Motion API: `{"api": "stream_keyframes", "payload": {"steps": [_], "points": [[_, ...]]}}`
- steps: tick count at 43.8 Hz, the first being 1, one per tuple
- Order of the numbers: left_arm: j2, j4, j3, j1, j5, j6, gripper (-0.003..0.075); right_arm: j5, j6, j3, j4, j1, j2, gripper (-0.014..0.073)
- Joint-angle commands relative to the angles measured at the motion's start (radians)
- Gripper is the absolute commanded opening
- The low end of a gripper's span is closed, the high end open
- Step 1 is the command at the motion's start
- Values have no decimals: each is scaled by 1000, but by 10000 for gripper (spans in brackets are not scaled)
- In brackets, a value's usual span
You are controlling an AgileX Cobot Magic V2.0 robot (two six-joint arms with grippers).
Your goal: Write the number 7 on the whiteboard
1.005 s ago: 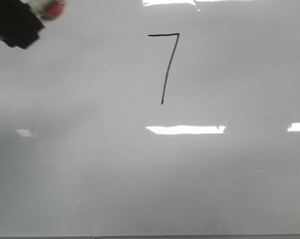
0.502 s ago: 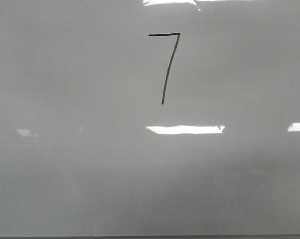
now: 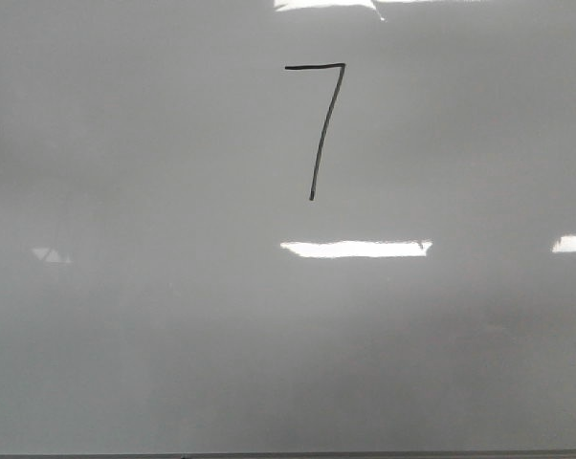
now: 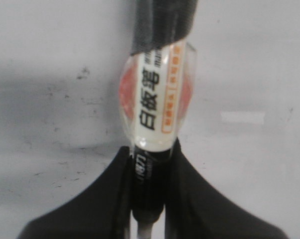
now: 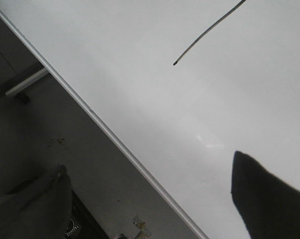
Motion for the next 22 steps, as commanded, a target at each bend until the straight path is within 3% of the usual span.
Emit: {"api": "stream_keyframes", "payload": {"steps": [1,14,22], "points": [[-11,-11,-28,-1,-70,-9,28,-45,-2,-28,15,-7,-12,663],[14,-11,-32,-1,-71,-9,335,-45,-2,-28,15,-7,-12,663],[14,-7,-45,-1,-47,-9,369,-46,-2,-28,16,-7,-12,663]]}}
